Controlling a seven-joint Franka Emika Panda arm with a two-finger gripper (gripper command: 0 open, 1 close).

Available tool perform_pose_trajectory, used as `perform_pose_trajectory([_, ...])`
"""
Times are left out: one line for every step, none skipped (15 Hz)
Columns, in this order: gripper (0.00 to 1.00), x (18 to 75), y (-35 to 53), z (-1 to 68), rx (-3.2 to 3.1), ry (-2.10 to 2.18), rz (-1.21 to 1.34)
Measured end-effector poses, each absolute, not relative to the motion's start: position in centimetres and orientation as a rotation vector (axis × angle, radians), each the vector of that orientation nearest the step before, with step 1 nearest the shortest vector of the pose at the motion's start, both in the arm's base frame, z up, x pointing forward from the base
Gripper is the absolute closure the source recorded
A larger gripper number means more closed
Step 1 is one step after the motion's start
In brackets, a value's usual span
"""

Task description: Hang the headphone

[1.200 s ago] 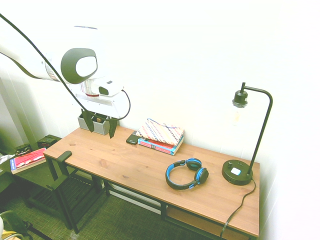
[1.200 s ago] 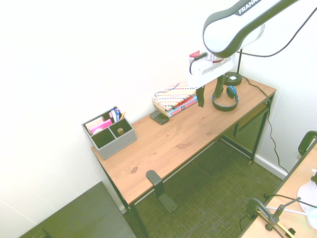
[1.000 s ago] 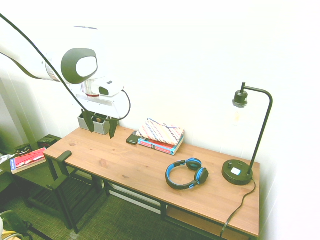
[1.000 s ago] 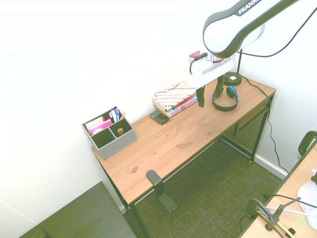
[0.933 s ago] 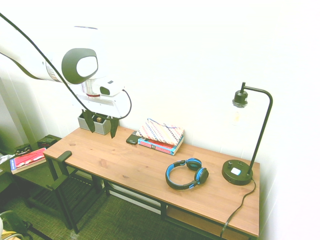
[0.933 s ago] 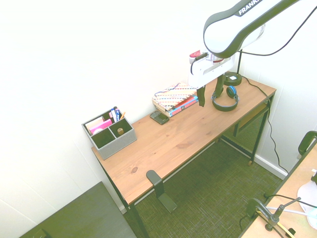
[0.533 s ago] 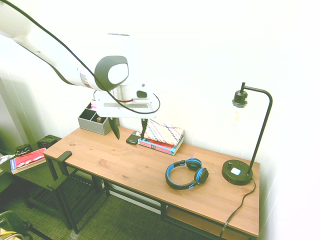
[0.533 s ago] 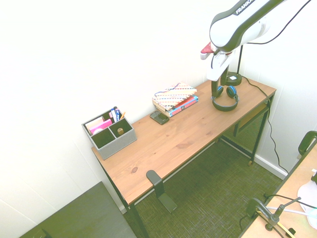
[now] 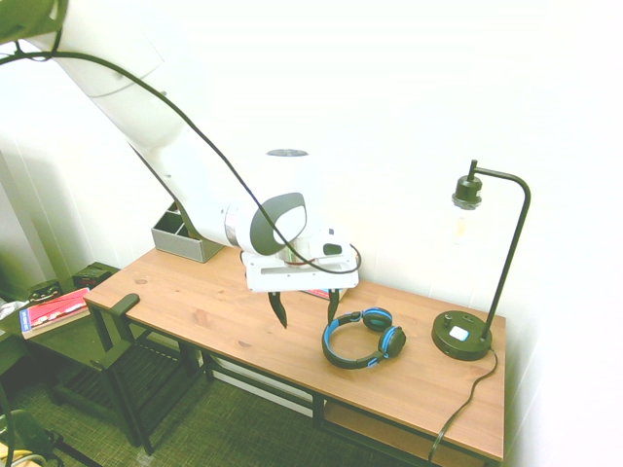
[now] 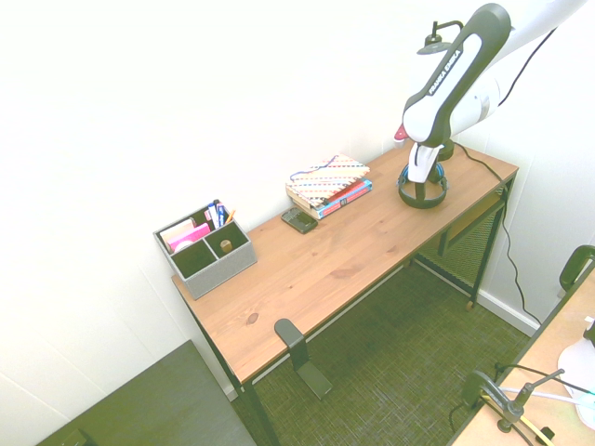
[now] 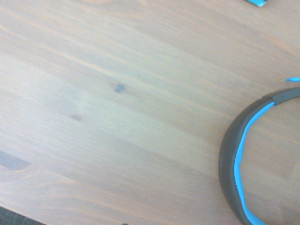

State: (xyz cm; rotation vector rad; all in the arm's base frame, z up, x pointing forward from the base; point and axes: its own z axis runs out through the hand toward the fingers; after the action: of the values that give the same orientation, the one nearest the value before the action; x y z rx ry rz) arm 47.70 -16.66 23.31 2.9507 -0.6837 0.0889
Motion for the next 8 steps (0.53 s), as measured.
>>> perform_pose_trajectory([1.0,47.8,-17.2,22.4,2.941,-0.7,0.07])
perform_pose_trajectory([1.0,47.9,-17.5,21.6,2.934,-0.718,0.054])
perform_pose_trajectory([1.0,48.2,-17.7,20.9,2.927,-0.731,0.045])
perform_pose_trajectory([1.0,48.5,-17.7,20.4,2.924,-0.738,0.039])
perform_pose_trajectory([1.0,48.8,-17.6,20.1,2.92,-0.742,0.035])
perform_pose_trajectory([1.0,48.9,-17.7,19.8,2.917,-0.748,0.031])
perform_pose_trajectory([1.0,49.0,-17.8,19.6,2.915,-0.755,0.028])
perform_pose_trajectory([1.0,49.2,-17.8,19.4,2.912,-0.764,0.025])
